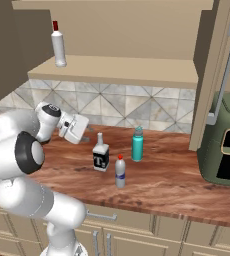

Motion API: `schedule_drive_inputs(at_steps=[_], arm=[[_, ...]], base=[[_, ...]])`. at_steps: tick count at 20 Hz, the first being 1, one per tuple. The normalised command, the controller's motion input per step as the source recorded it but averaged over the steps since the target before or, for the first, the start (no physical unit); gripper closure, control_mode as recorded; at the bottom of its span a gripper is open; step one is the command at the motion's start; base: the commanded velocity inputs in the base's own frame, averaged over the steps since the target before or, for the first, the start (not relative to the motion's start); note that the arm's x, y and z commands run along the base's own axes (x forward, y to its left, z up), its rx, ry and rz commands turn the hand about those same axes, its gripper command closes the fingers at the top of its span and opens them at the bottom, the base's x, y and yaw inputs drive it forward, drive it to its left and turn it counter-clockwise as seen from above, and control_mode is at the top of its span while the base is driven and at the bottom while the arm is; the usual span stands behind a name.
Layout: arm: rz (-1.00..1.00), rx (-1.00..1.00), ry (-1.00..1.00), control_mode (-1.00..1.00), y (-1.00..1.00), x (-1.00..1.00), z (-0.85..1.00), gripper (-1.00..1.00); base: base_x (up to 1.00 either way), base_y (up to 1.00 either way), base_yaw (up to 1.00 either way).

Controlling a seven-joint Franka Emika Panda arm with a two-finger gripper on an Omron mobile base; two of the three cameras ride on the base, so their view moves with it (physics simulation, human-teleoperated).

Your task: Sort all alcoholic drinks to one cabinet, and non-alcoholic drinks to the other.

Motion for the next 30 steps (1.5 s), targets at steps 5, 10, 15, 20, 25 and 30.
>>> schedule_drive_inputs(at_steps=[5, 10, 15, 20, 25, 30], arm=[[-0.05, -0.02, 0.0, -1.0, -0.12, 0.12, -0.11, -1.0], [-0.04, -0.01, 0.01, -1.0, -0.11, 0.17, -0.14, -1.0], [-0.04, -0.02, 0.03, -1.0, -0.15, 0.05, -0.17, -1.0], [-0.04, -0.04, 0.03, -1.0, -0.14, 0.01, -0.13, -1.0], [-0.04, -0.04, 0.06, -1.0, -0.06, 0.09, -0.01, -1.0], [-0.03, -0.05, 0.08, -1.0, -0.05, 0.12, -0.01, -1.0]], base=[[0.0, 0.0, 0.0], [0.0, 0.0, 0.0], [0.0, 0.0, 0.0], [0.0, 0.0, 0.0], [0.0, 0.0, 0.0], [0.0, 0.0, 0.0]])
